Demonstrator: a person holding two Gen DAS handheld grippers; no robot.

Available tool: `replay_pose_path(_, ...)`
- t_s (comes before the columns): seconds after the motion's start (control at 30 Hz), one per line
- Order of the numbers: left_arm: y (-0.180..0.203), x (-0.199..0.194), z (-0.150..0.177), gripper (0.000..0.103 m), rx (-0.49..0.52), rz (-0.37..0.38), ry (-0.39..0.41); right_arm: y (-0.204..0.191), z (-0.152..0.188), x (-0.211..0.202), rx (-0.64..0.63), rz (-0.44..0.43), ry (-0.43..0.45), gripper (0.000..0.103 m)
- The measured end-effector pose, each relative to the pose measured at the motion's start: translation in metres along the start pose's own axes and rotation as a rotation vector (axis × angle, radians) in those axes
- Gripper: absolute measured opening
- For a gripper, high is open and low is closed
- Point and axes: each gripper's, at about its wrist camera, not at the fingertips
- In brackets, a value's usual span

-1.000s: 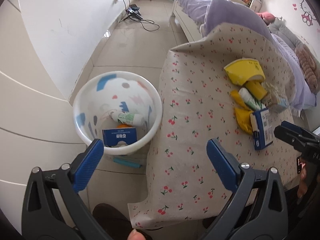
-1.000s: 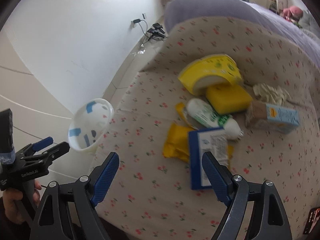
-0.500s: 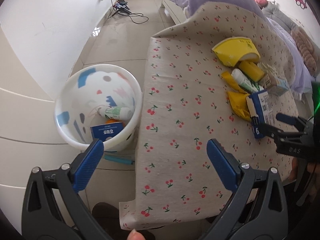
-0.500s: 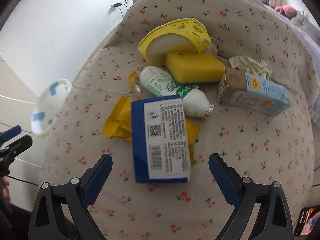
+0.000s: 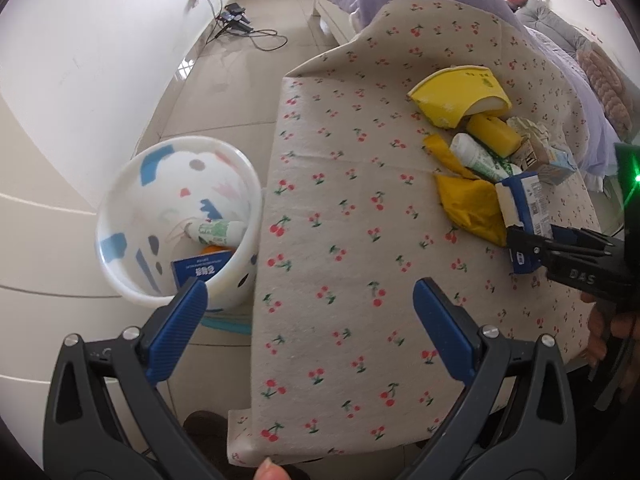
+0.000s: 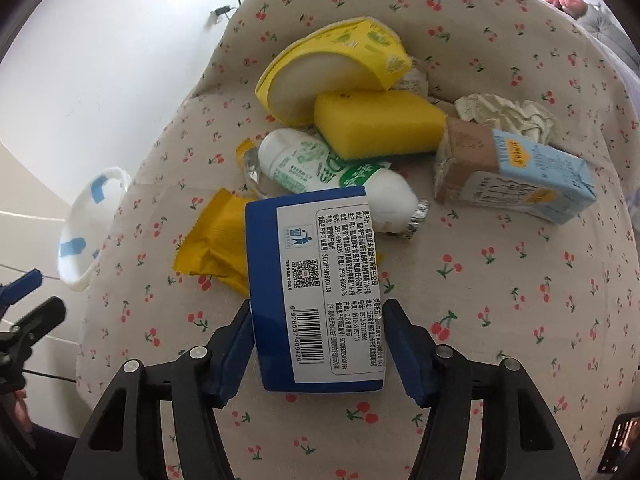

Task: Collect trash
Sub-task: 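Lower the right tool onto the blue barcode box and close it, then grasp the yellow wrapper with the left tool and lift it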

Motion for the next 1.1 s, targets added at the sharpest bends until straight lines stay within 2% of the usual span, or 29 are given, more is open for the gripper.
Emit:
replay_pose_path(0.3, 0.047, 0.008, -0.007, 0.102, 0.101, 0.042, 0.041, 0.041, 0.009, -0.046, 0.09, -0.005, 0.077, 0.064)
replay_pose_path(0.5, 0.081, 0.03, -0.018, 0.102, 0.157, 0.117, -0.003, 0.068, 0.015, -0.043, 0.136, 0.016, 0.066, 0.064)
replay_pose_path(0.7, 0.103, 0.049, -0.031, 0.102, 0.126, 0.145, -0.001, 0.08, 0.018, -0.038, 0.156, 0.017, 0.052, 0.064)
replay_pose_path(0.87, 0.119, 0.064, -0.036, 0.087, 0.137, 0.18, -0.013, 0.088, 0.019, -0.033, 0.171, 0.018, 0.042, 0.064)
replay_pose_path(0.97, 0.126, 0.073, -0.037, 0.074, 0.148, 0.189, -0.028, 0.091, 0.018, -0.031, 0.18, 0.015, 0.037, 0.064)
replay_pose_path(1.03, 0.13, 0.08, -0.037, 0.061, 0.154, 0.187, -0.042, 0.092, 0.018, -0.031, 0.182, 0.012, 0.035, 0.064)
replay_pose_path(1.07, 0.131, 0.081, -0.036, 0.061, 0.158, 0.181, -0.041, 0.092, 0.018, -0.03, 0.181, 0.011, 0.034, 0.064)
replay_pose_path(1.1, 0.133, 0.081, -0.036, 0.056, 0.169, 0.175, -0.027, 0.093, 0.016, -0.029, 0.179, 0.01, 0.033, 0.064)
Point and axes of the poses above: each gripper's, at about its wrist camera, not at the fingertips, and x roughly the way its jaws point, y to its right, z to its underside, and after that the axes turned 3 degrees about z, right-handed
